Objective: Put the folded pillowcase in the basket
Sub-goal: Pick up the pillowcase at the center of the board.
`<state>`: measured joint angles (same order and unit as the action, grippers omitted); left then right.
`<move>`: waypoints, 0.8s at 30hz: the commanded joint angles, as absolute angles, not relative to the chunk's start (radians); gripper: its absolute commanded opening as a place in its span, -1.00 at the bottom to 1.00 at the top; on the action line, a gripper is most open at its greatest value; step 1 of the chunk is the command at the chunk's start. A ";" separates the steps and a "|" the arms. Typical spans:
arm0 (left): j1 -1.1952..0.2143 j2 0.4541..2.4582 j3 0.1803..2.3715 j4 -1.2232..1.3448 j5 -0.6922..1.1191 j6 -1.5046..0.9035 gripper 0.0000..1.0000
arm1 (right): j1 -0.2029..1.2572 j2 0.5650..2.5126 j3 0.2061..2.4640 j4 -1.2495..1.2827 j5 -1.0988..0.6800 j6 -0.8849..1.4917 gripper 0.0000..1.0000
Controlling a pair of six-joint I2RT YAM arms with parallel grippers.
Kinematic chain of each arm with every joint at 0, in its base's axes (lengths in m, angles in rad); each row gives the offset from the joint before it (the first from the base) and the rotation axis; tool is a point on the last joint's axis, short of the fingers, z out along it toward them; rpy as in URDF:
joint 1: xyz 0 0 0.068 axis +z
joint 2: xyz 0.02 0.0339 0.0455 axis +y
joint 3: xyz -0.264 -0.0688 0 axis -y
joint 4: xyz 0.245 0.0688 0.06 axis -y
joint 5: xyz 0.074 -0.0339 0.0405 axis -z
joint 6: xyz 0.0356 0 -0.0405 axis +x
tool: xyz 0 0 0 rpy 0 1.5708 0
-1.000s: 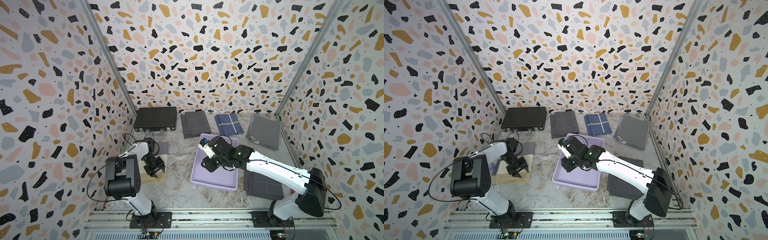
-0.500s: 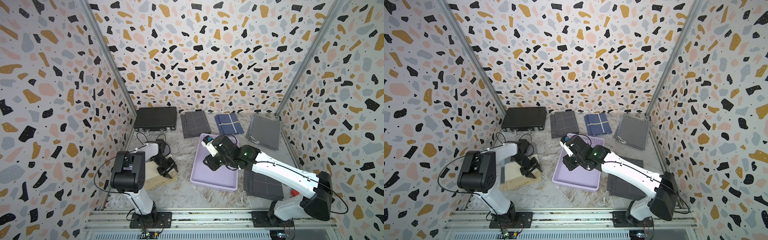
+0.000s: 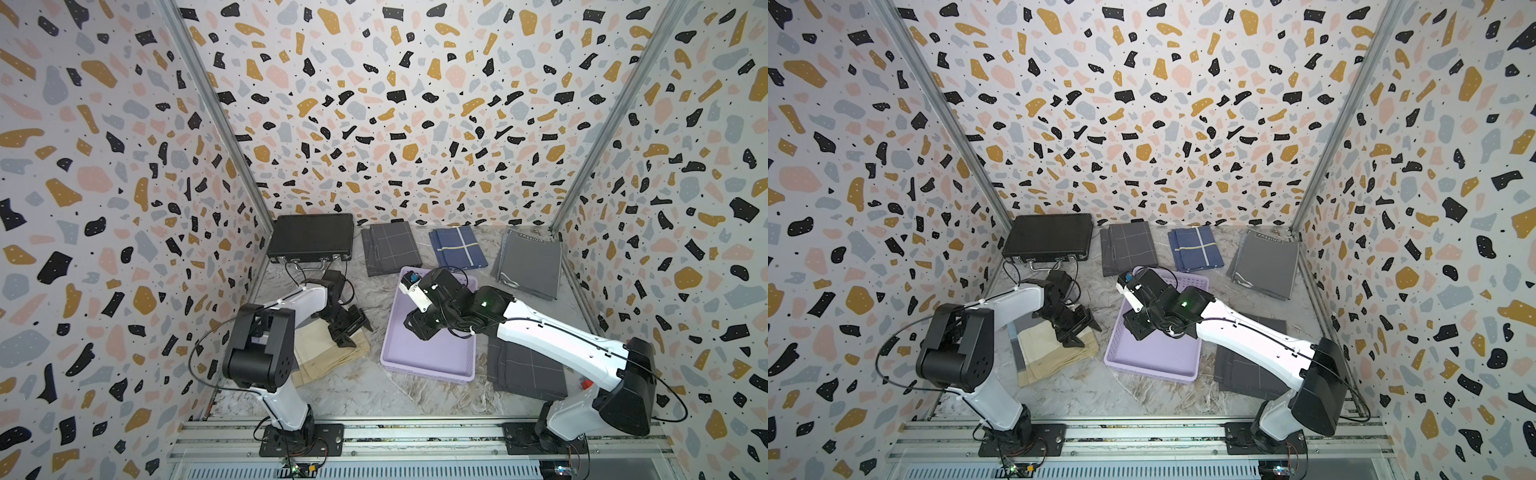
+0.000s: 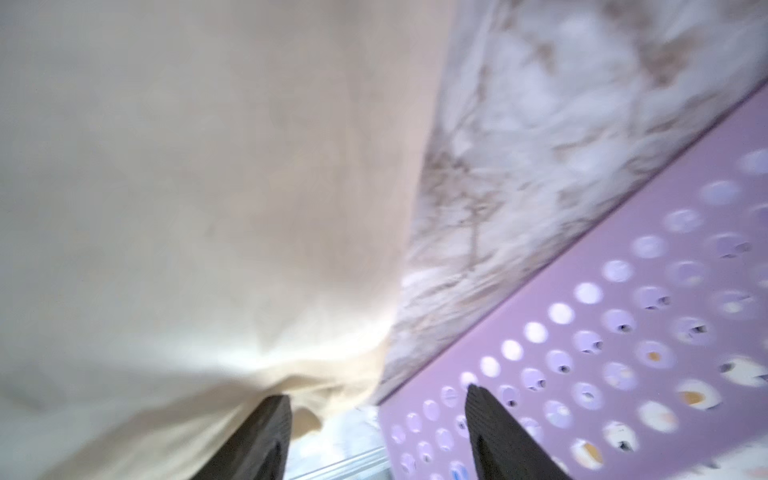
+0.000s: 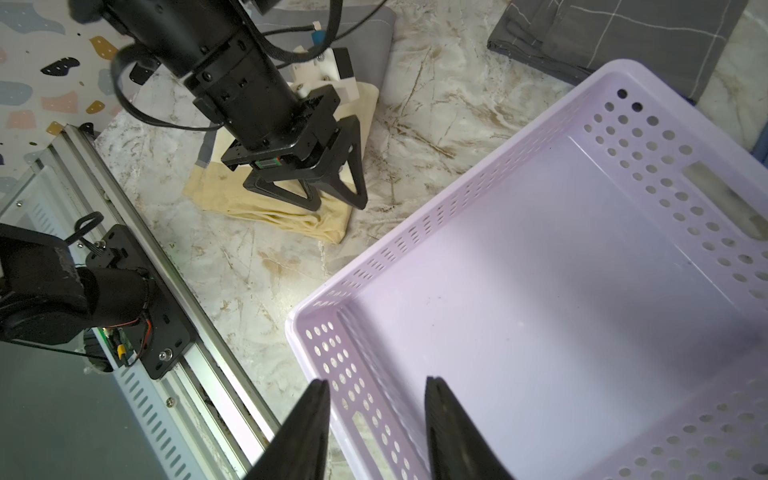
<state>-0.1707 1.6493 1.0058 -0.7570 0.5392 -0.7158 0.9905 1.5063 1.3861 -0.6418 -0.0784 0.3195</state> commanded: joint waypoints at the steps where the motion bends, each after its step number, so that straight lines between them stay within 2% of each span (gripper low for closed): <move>1: -0.169 1.505 1.098 -0.832 0.494 -0.639 0.72 | 0.993 1.525 1.460 -0.676 -0.102 0.288 -0.10; 3: -0.150 1.455 1.168 -0.931 0.424 -0.592 0.79 | 0.994 1.550 1.493 -0.679 -0.111 0.281 -0.06; 6: -0.079 1.414 1.219 -1.024 0.360 -0.546 0.80 | 1.001 1.605 1.548 -0.676 -0.136 0.279 -0.01; 10: 0.124 1.396 1.203 -1.069 0.351 -0.497 0.73 | 1.030 1.748 1.671 -0.684 -0.188 0.262 0.10; 12: 0.190 1.409 1.213 -1.093 0.276 -0.479 0.69 | 1.051 1.845 1.754 -0.718 -0.185 0.241 0.14; 17: 0.219 1.444 1.246 -1.093 0.125 -0.493 0.68 | 1.061 2.102 2.015 -0.822 -0.144 0.204 0.34; 20: 0.222 1.448 1.249 -1.088 0.042 -0.491 0.68 | 1.061 2.249 2.171 -0.896 -0.103 0.198 0.38; 24: 0.236 1.447 1.240 -1.085 -0.054 -0.501 0.69 | 1.061 2.368 2.252 -0.919 -0.051 0.214 0.42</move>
